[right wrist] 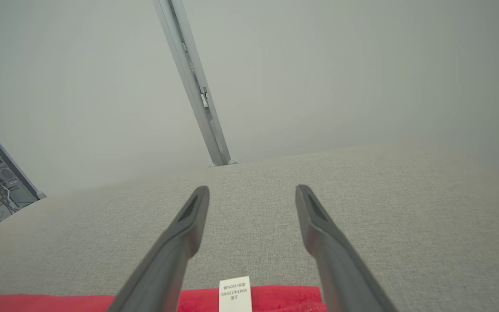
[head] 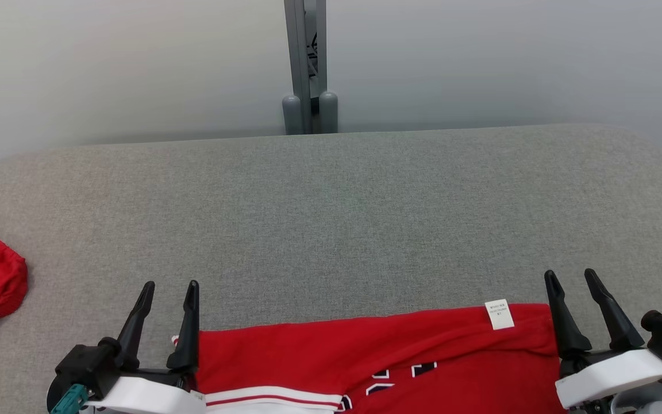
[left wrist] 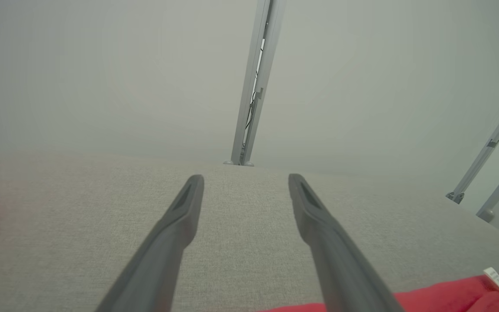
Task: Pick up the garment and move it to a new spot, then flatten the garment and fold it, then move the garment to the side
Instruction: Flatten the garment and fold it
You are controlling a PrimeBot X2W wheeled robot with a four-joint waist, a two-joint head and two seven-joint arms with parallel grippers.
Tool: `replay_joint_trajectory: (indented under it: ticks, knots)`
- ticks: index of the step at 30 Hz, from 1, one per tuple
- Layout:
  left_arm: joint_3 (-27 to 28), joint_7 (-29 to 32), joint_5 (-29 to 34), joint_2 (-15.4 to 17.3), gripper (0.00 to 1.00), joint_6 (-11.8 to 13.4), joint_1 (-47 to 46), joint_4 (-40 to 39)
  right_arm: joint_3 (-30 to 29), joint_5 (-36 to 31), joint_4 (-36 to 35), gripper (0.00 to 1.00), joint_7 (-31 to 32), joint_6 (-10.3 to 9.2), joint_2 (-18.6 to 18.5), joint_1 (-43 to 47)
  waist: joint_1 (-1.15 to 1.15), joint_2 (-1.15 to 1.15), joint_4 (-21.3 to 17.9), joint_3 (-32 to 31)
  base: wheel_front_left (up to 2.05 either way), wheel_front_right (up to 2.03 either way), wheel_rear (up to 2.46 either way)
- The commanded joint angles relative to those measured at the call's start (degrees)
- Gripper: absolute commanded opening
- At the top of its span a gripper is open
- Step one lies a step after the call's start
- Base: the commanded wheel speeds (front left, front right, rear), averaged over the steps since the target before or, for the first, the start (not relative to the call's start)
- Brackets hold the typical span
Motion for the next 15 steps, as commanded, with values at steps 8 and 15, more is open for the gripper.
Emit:
replay_joint_trajectory:
  ticks: [8,15]
  knots:
    - [1.00,-0.25,0.80,-0.05,1.00,-0.89,-1.04,0.91,2.97,6.77,8.01,1.00,-0.11,0.00,-0.60,1.46,0.00,0.00,-0.53,1.20,0.00,0.00,0.00]
    - [-0.15,-0.25,0.53,-0.04,1.00,-0.89,-1.95,0.99,4.27,13.52,16.40,1.00,-0.09,0.00,-0.70,-0.79,0.00,0.00,-0.62,2.50,0.00,0.00,0.00]
